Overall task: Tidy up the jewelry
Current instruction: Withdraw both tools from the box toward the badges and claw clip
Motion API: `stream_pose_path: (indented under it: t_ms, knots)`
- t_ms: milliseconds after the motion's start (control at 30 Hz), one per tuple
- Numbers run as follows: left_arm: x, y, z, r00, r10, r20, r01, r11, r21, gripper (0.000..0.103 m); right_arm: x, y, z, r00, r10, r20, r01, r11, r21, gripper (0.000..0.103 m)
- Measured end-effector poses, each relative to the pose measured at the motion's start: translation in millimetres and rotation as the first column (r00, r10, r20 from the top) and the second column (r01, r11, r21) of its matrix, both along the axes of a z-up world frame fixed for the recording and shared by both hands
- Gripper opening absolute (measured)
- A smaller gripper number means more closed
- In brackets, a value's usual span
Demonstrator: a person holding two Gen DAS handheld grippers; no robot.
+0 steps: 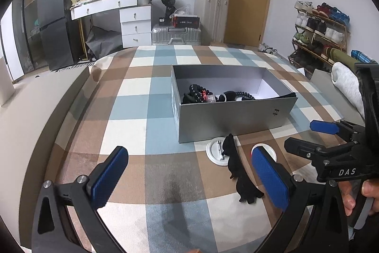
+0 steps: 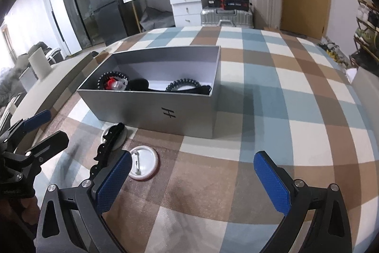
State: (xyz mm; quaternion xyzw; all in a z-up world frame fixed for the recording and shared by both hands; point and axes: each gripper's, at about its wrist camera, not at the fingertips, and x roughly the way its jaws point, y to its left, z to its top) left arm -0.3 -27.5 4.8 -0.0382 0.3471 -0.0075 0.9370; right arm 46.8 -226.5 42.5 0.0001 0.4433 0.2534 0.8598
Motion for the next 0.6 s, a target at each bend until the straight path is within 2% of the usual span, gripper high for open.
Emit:
stream_pose_path:
  t_ms: [167, 300, 600]
  knots:
    - [0, 2, -2, 1.0, 0.008, -0.008, -0.008, 1.0, 0.002, 0.101, -3, 11, -6, 0.999, 0.036, -0.014, -0.037, 0.999, -0.032, 0.1]
    - [0, 6, -1, 1.0, 0.02, -0.008, -0.02, 1.0, 0.001, 0.101, -7, 22, -10, 0.996, 0.086, -0.029, -0.087, 0.995, -0.043, 0.088]
    - [0, 13, -3, 0.999, 0.035, -0.017, -0.035, 0.999, -0.02, 0.101, -13, 42, -16, 0.986, 0.163, -0.03, -0.165, 0.981, -0.1, 0.084]
